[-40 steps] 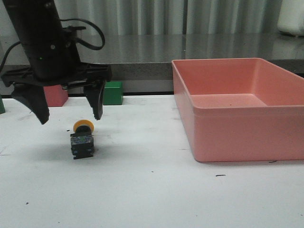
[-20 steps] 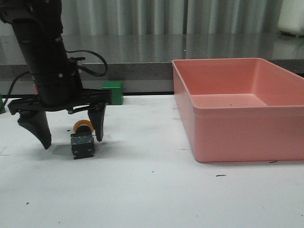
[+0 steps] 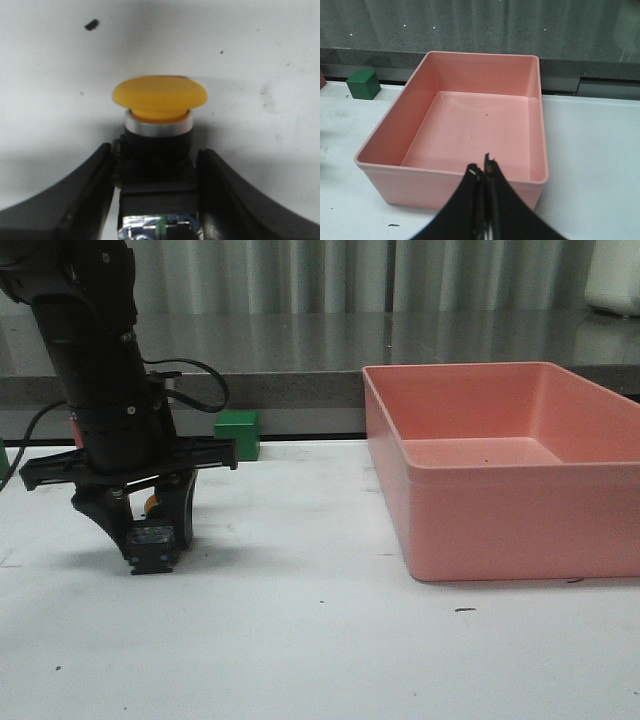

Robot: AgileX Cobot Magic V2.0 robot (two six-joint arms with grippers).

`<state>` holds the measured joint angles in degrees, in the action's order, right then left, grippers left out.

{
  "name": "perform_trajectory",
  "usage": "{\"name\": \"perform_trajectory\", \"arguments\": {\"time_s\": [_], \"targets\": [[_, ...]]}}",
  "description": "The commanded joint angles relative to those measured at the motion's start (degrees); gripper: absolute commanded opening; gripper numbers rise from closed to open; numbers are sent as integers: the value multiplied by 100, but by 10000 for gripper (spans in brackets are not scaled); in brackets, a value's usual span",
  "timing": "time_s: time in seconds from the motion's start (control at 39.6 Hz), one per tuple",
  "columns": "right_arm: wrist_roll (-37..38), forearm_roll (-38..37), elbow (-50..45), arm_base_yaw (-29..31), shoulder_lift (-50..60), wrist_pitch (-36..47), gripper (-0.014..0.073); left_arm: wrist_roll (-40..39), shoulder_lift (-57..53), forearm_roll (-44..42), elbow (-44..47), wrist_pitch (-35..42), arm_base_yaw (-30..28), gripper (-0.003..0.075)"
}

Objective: Place and stand button with both arms
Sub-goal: 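Lower the left gripper over the button and close on its base, then lift the button with the left gripper and turn it upright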

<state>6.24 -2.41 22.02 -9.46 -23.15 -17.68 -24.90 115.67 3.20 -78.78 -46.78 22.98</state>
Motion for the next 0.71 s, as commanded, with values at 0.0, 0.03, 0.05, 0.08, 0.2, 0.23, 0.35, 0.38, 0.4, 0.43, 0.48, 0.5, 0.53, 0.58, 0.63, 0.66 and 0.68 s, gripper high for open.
{"name": "perform_trajectory", "arguments": {"time_s": [0.0, 0.03, 0.05, 0.08, 0.2, 0.23, 0.35, 0.38, 0.4, 0.43, 0.48, 0.5, 0.53, 0.58, 0.63, 0.66, 0.68], "targets": [[-63, -79, 149, 39, -23, 479, -69, -31, -290, -20, -152, 79, 30, 218], [-63, -79, 149, 39, -23, 479, -69, -2, -290, -20, -152, 79, 30, 213], [-63, -79, 149, 39, -23, 479, -69, 22, -290, -20, -152, 68, 30, 208], [-63, -79, 149, 39, -23, 479, -69, 22, -300, -44, -152, 56, 30, 204], [-63, -79, 149, 39, -23, 479, -69, 22, -454, -440, -152, 146, 57, 204], [-63, -79, 149, 39, -23, 479, -69, 10, -531, -567, -140, 196, 81, 204], [-63, -79, 149, 39, -23, 479, -69, -286, -1065, -1062, 234, 877, 180, 204], [-63, -79, 149, 39, -23, 479, -69, -333, -1191, -1149, 419, 1090, 195, 204], [-63, -79, 149, 39, -23, 479, -69, -346, -1320, -1191, 523, 1328, 206, 204], [-63, -79, 149, 39, -23, 479, -69, -346, -1495, -1231, 816, 1674, 206, 204], [-63, -79, 149, 39, -23, 479, -69, -346, -1834, -1351, 1268, 2432, 206, 204], [-63, -79, 149, 39, -23, 479, -69, -346, -1916, -1404, 1471, 2626, 206, 204], [-63, -79, 149, 39, -23, 479, -69, -346, -2069, -1484, 1673, 3017, 206, 204], [-63, -79, 149, 39, -23, 479, -69, -346, -2319, -1694, 2133, 3681, 183, 204], [-63, -79, 149, 39, -23, 479, -69, -346, -2530, -1901, 2563, 4335, 151, 204], [-63, -79, 149, 39, -23, 479, -69, -346, -2607, -1930, 2793, 4606, 140, 204], [-63, -79, 149, 39, -23, 479, -69, -346, -2695, -1942, 3004, 4944, 121, 204]]}}
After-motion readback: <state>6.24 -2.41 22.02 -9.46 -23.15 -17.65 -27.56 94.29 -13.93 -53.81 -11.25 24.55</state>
